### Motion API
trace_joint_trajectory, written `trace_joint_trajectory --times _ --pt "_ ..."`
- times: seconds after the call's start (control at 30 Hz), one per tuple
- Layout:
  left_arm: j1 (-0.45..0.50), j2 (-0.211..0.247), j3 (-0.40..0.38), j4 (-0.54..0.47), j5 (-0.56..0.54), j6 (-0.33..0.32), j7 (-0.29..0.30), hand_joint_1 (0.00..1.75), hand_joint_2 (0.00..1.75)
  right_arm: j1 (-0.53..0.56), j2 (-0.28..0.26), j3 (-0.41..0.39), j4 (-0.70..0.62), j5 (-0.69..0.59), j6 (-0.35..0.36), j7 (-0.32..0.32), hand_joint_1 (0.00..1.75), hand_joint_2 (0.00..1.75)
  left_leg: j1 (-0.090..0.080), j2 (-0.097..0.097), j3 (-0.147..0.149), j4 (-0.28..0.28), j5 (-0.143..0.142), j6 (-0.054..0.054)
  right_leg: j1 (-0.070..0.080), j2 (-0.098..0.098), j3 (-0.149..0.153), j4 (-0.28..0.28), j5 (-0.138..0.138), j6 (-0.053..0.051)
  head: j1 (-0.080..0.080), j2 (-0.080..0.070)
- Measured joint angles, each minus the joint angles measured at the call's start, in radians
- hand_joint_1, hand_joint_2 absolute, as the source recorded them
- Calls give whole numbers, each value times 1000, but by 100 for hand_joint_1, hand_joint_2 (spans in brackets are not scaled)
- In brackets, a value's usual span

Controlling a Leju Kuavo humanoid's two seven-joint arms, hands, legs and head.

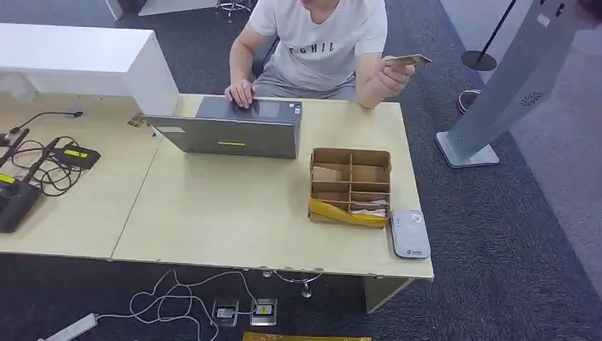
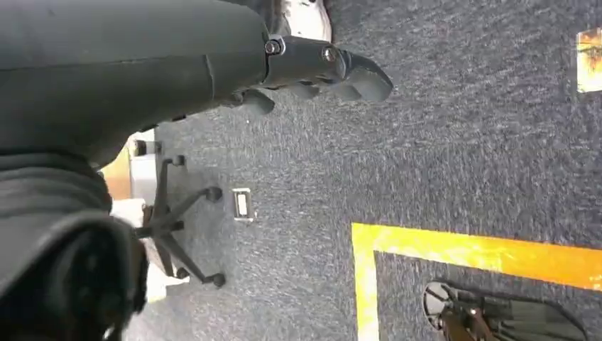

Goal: Pass the card to the sensor for recognition and then transmit it.

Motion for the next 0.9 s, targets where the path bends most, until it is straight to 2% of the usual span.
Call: trace_joint_trajectory --times 0.07,0.2,0.3,0.37,0.43,0.6,0.73,0.8,0.87,0.9 --pt "0 1 0 0 -2 -3 0 0 0 -21 -46 32 -15 4 -10 -3 0 0 0 0 0 0 0 0 0 0 0 0 0 0 2 0" --pt "-1 2 0 0 -1 -16 0 0 0 -68 -119 99 -31 2 -6 40 0 0 -2 0 -1 0 1 1 -1 -1 0 0 0 0 0 0" --pt "-1 8 0 0 -2 -18 0 0 0 -97 -177 172 -56 11 -11 23 0 0 -1 -1 -1 0 1 1 -1 -2 0 0 0 0 1 0" --pt "-1 10 0 0 0 -19 0 0 0 -109 -201 219 -87 13 -20 -3 0 0 -1 -2 -4 0 1 1 -1 -3 0 0 0 0 1 0" --pt "-2 12 0 0 1 -23 0 0 0 -129 -217 274 -128 17 -47 0 0 0 -1 -2 -4 0 1 1 -1 -3 0 0 0 0 0 0" --pt "-6 9 0 0 -4 -17 -5 0 0 -182 -236 464 -286 16 -106 73 0 0 -1 -2 -5 0 1 2 -1 -3 0 1 0 0 0 0" --pt "-8 9 -3 0 -25 -29 -25 0 0 -201 -243 626 -442 -5 -26 152 0 0 -1 -3 -6 0 2 2 -1 -4 0 1 0 1 1 0" --pt "-10 12 -5 0 -39 -34 -39 0 0 -198 -245 710 -548 60 29 220 0 0 -1 -4 -6 0 2 2 -1 -5 0 2 1 1 0 0" --pt "-13 18 -15 0 -47 -43 -44 0 0 -217 -246 805 -664 152 120 299 0 0 -1 -4 -7 0 2 2 -1 -5 -1 3 0 1 0 0" --pt "-16 18 -20 0 -50 -48 -47 0 0 -240 -245 858 -717 186 150 327 0 175 -1 -4 -7 0 3 1 -1 -5 -2 3 1 1 1 0"
